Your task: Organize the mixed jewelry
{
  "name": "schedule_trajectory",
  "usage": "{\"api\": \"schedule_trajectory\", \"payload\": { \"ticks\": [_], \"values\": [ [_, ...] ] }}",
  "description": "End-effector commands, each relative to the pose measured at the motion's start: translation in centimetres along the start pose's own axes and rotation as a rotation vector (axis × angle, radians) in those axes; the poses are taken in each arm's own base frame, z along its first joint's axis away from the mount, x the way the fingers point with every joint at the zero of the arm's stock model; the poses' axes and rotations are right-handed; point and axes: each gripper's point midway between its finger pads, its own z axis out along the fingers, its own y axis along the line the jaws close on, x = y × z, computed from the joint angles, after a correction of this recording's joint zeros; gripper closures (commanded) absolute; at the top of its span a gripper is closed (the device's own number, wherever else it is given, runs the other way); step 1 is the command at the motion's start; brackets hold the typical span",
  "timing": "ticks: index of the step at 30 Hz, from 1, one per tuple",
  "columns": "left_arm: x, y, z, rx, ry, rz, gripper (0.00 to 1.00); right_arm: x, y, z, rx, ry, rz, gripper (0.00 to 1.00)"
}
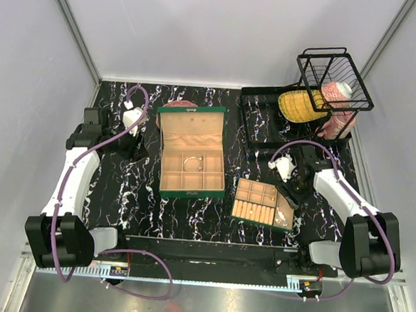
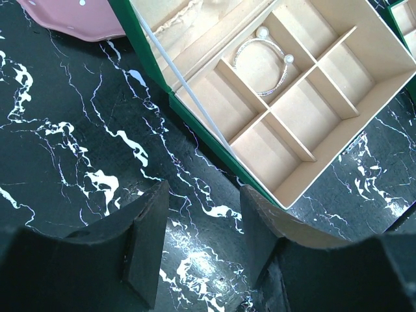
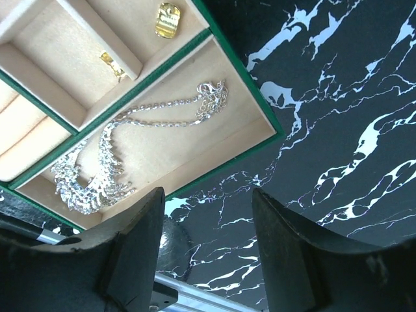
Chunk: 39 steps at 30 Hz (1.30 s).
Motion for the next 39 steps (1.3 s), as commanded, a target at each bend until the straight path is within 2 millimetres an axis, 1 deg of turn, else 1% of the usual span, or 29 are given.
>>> {"api": "schedule_trajectory", "payload": {
  "ticks": [1,3,11,20,23,24,27,30,33,39],
  "values": [
    [-1.3,-0.3,-0.5,0.01,-0.065,0.055,0.49,-0.6,-0.9,0.0,0.037,-0.058,0.034,0.37],
    [-1.3,-0.3,-0.5,0.009,-0.063,0.055,0.49,-0.6,-0.9,0.2,0.035,-0.062,0.041,0.37],
    [-1.0,-0.3,-0.4,0.005,-0.06,0.057,0.49,-0.3,-1.3,2.1,0.009,-0.047,0.078,0.38],
    [-0.9,-0.3,-0.3,0.011,-0.056,0.052,0.49,-0.8,-1.5,3.5,-0.017,-0.041,0.137,0.43],
    [-0.8,-0.3,-0.2,0.012,-0.054,0.052,0.49,-0.9,-1.8,3.9,-0.012,-0.039,0.157,0.49],
    [-0.9,-0.3,-0.3,0.011,-0.055,0.051,0.49,-1.1,-1.8,4.0,-0.014,-0.039,0.166,0.54],
    [-0.9,-0.3,-0.2,0.01,-0.055,0.051,0.49,-1.8,-2.3,4.2,-0.012,-0.045,0.19,0.61],
    [-1.0,-0.3,-0.4,0.001,-0.064,0.056,0.49,-2.5,-2.5,4.3,-0.02,-0.053,0.209,0.62],
    [-0.8,-0.3,-0.3,-0.002,-0.063,0.056,0.49,-3.0,-2.9,4.6,-0.012,-0.058,0.225,0.65],
    [-0.6,-0.2,-0.3,-0.016,-0.065,0.061,0.49,-3.6,-3.9,5.0,0.016,-0.05,0.272,0.76]
  ]
}}
